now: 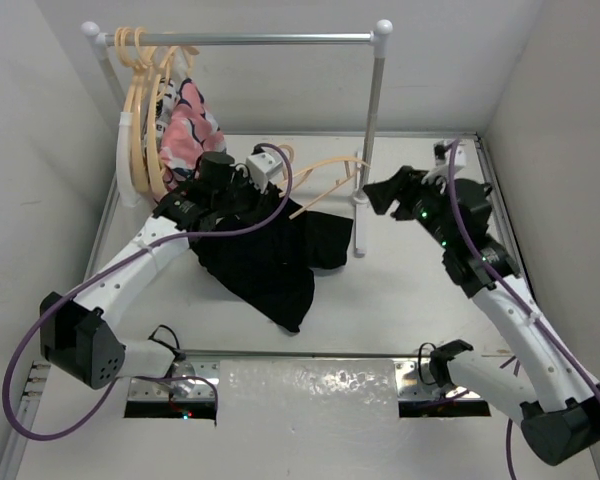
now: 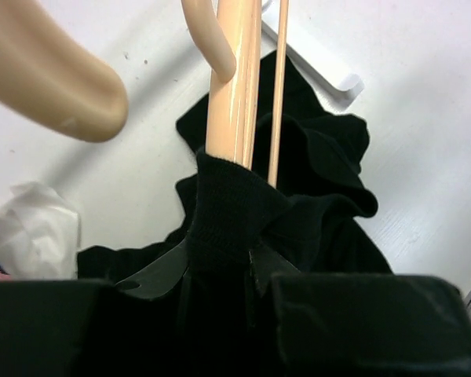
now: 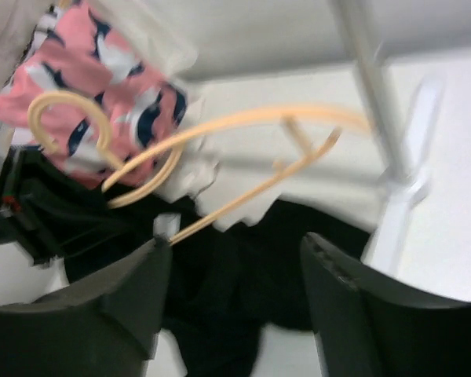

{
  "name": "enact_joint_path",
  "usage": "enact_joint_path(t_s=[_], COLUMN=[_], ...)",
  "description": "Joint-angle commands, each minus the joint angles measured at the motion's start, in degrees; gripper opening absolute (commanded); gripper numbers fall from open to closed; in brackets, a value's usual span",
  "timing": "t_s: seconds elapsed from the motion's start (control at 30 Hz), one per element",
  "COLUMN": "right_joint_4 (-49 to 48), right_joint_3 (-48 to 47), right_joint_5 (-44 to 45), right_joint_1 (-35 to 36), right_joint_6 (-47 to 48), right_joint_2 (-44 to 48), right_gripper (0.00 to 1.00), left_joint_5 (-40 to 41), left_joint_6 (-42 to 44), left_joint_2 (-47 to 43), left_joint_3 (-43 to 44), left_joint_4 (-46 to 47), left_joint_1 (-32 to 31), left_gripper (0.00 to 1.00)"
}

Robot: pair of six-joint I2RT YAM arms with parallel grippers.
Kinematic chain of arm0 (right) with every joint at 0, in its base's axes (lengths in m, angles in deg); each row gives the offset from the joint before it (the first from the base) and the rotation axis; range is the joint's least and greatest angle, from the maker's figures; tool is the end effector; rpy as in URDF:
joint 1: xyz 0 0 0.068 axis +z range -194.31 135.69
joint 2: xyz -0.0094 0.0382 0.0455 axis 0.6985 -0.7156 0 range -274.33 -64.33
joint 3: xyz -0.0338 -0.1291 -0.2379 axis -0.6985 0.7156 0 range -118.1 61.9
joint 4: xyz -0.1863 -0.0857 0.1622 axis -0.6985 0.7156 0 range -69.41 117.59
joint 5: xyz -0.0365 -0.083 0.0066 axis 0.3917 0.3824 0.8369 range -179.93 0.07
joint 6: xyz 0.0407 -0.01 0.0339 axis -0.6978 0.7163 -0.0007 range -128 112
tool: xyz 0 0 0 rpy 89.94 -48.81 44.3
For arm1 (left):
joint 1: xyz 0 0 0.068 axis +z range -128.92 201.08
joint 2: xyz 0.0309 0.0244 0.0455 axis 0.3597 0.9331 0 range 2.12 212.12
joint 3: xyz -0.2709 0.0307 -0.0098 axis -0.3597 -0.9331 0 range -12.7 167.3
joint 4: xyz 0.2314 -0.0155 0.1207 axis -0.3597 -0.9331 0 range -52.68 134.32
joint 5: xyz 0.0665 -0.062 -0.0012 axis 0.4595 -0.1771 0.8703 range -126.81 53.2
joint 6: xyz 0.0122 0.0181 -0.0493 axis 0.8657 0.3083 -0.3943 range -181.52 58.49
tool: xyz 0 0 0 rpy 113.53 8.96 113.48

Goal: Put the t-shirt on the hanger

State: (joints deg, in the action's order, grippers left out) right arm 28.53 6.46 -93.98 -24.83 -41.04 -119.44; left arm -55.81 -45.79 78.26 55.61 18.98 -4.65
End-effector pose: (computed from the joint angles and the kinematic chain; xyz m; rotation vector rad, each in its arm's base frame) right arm 0.2086 0.0765 0.3769 0.1537 1.7532 0.7368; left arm 0.2631 -0.1398 0.3370 0.9388 1.9330 -0.4579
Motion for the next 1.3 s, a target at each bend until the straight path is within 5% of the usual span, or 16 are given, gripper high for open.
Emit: enact_joint_path(t_s=[0.0, 0.13, 0.33, 0.63, 0.77, 0.9, 1.1, 1.27], right_joint_4=[-1.35, -13.34, -27.27, -29.93, -26.67, -25.70, -3.59, 16.00], right_joint_3=[6.74, 13.07, 15.36, 13.60, 13.17, 10.71, 2.20, -6.77], right_joint_5=[6.42, 5.64, 0.19, 1.58, 3.97, 2.83, -3.93, -11.50], right_joint_1=[5.63, 13.55, 14.35, 17.69, 17.69, 17.78, 18.75, 18.75], right_joint_6=[-10.62, -14.68, -20.84, -19.53, -17.50, -16.11, 14.81, 34.16], right_joint_2=[-1.39, -5.79, -17.47, -23.39, -21.97, -22.32, -10.91, -4.48], right_gripper=[0.60, 0.48, 0.53, 0.58, 0.71, 0.68, 0.71, 0.72], left_joint_5=[-0.85, -3.32, -3.41, -3.23, -4.11, -4.03, -1.82, -10.84], left_joint_6=[-4.38, -6.32, -7.55, -7.99, -8.34, -7.56, -1.58, 11.85], left_joint_2=[-4.23, -6.53, -8.20, -9.43, -9.69, -10.04, -10.92, -11.45], left_joint_3=[-2.99, -5.12, -5.82, -8.02, -8.72, -8.72, -9.78, -9.87], left_joint_4=[7.49, 9.26, 10.22, 12.16, 12.51, 12.16, 10.49, 6.20], left_joint_1=[0.07, 0.07, 0.07, 0.07, 0.07, 0.07, 0.07, 0.07], left_gripper=[0.00, 0.00, 0.00, 0.00, 0.00, 0.00, 0.00, 0.00])
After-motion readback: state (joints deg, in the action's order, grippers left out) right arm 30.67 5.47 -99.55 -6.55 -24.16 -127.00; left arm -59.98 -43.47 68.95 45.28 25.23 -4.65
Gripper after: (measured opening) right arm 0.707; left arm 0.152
